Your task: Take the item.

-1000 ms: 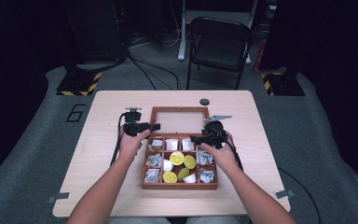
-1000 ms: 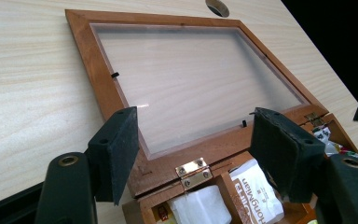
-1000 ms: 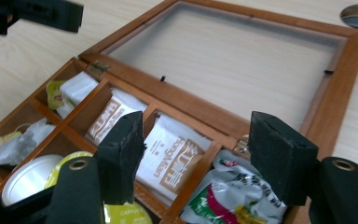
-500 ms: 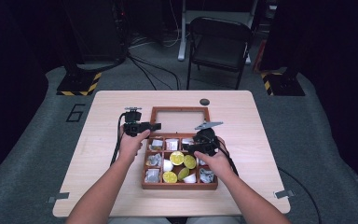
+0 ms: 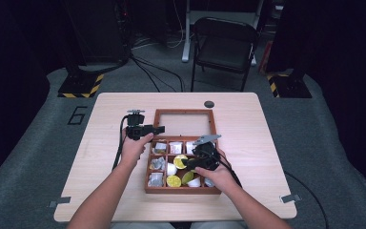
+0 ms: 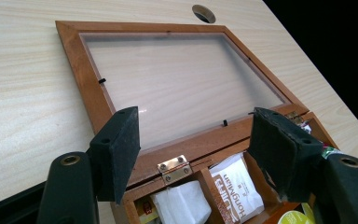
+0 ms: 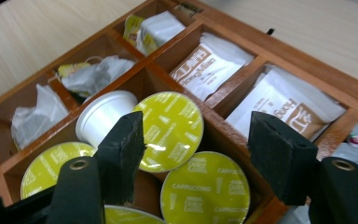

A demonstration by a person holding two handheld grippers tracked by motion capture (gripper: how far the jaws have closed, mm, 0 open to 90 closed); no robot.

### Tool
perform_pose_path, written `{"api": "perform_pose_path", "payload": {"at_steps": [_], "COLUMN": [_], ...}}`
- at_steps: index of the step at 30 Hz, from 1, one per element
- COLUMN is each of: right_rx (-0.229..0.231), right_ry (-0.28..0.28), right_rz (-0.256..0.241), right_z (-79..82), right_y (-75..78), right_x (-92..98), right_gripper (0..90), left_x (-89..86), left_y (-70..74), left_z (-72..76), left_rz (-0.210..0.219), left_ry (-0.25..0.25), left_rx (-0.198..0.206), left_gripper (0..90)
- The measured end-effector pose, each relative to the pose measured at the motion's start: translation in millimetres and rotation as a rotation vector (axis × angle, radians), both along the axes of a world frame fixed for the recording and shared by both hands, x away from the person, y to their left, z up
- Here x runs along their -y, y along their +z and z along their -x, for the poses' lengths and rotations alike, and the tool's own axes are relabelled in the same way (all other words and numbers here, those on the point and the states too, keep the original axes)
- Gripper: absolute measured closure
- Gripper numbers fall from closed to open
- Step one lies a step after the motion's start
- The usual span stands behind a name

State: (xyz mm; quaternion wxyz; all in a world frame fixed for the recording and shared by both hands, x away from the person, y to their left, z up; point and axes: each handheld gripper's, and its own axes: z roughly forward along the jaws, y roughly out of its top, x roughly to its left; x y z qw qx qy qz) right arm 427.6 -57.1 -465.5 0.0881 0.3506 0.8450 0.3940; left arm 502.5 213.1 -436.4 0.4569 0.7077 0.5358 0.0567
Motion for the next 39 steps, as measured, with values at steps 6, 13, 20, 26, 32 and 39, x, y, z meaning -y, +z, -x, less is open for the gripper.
{"api": "perform_pose_path", "payload": {"at_steps": [6,13,20,26,32,39], "right_rx": [0.001,-0.001,0.013,0.035,0.065,0.086], "right_ry": [0.027,0.051,0.05,0.06,0.067,0.076], "right_rz": [0.0,0.026,0.056,0.085,0.114,0.133], "right_z": [3.8,5.9,7.8,9.5,10.7,12.0], "right_y": [-2.8,-7.1,-9.1,-12.7,-15.6,-16.4], "right_x": [-5.7,-13.9,-18.1,-25.4,-29.0,-30.4], "right_gripper": [36.2,36.0,34.7,33.3,33.1,33.1], "left_x": [-0.1,-0.7,-2.0,-3.0,-3.6,-3.8], "left_y": [0.4,-0.5,-0.7,-0.6,-0.4,-0.7], "left_z": [0.2,-0.3,-0.1,-0.2,0.0,-0.3], "left_rz": [0.008,-0.001,-0.007,-0.008,-0.005,-0.003], "left_ry": [0.011,0.005,0.006,0.006,0.008,0.01], "left_rx": [0.0,0.0,-0.002,0.0,-0.002,-0.002], "left_gripper": [33.4,33.4,33.4,33.4,33.4,33.4]}}
